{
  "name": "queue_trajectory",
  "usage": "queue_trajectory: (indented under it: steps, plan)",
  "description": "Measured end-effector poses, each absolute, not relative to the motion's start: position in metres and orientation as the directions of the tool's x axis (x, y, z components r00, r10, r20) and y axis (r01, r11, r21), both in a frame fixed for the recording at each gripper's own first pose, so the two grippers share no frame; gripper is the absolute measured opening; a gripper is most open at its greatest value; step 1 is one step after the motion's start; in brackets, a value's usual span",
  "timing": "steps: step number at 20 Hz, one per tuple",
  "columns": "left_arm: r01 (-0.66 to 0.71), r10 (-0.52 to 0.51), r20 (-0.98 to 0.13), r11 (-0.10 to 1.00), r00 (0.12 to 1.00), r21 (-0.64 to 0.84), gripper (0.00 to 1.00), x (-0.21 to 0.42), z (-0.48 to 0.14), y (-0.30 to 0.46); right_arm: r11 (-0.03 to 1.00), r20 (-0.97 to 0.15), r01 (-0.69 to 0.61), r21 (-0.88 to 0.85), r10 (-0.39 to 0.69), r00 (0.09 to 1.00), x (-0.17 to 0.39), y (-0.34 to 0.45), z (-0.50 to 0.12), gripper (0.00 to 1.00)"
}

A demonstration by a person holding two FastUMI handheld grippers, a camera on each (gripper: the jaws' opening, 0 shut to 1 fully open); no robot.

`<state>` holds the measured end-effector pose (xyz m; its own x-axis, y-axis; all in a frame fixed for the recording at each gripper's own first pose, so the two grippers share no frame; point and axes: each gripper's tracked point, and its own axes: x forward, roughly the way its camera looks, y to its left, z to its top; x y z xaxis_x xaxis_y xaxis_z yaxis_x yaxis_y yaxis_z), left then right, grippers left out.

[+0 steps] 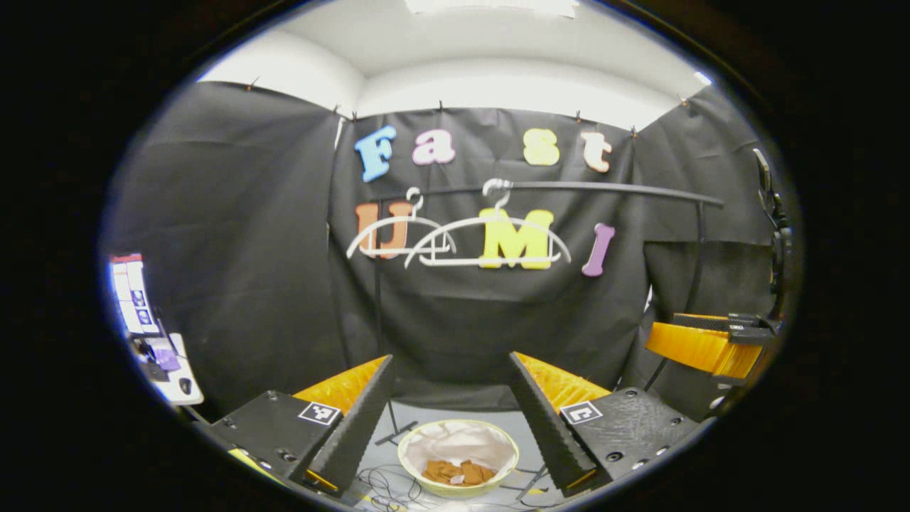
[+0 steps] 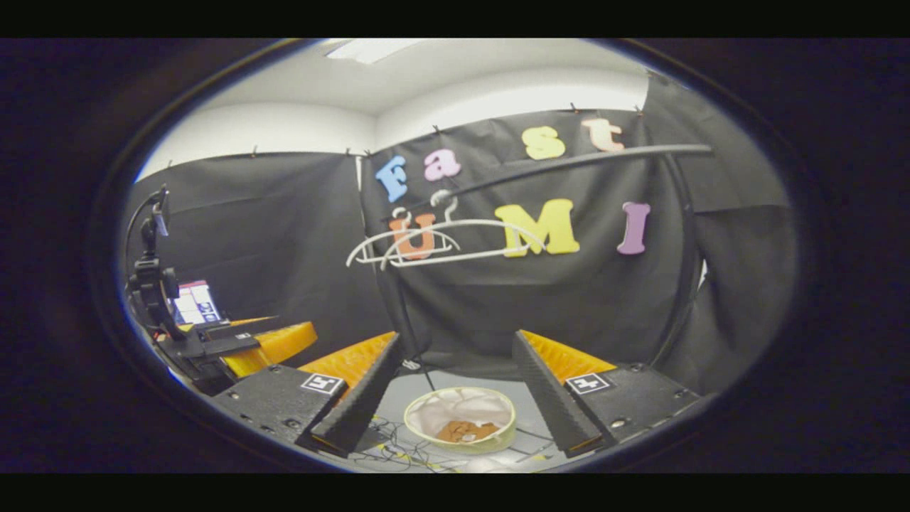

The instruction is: Grasp the clothes on the hanger with both hands and then place them into the laundry hamper below.

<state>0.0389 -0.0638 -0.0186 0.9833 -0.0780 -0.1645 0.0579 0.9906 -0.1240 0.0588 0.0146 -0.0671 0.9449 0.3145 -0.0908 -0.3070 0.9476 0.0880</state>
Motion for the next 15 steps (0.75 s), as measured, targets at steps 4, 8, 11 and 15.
queue_trajectory:
  steps: [4,8,11,15]
  plan:
    - [0.033,-0.044,-0.114,0.995,0.993,-0.098,0.96,0.001,0.029,-0.063,0.95,0.008,-0.299,0.088,0.299,0.954,0.019,-0.01,-0.028,0.99]
    - [-0.008,0.004,-0.082,0.999,0.997,-0.052,1.0,-0.047,0.037,-0.042,0.965,0.069,-0.251,0.07,0.247,0.967,-0.019,-0.023,0.001,0.99]
    - [-0.038,0.036,-0.07,0.999,0.997,-0.038,1.0,-0.072,0.036,-0.024,0.975,0.101,-0.214,0.063,0.207,0.973,-0.045,-0.021,0.009,0.99]
    - [-0.058,0.058,-0.067,0.998,0.996,0.002,1.0,-0.081,0.025,-0.004,0.984,0.077,-0.177,0.029,0.175,0.982,-0.058,-0.006,-0.007,0.99]
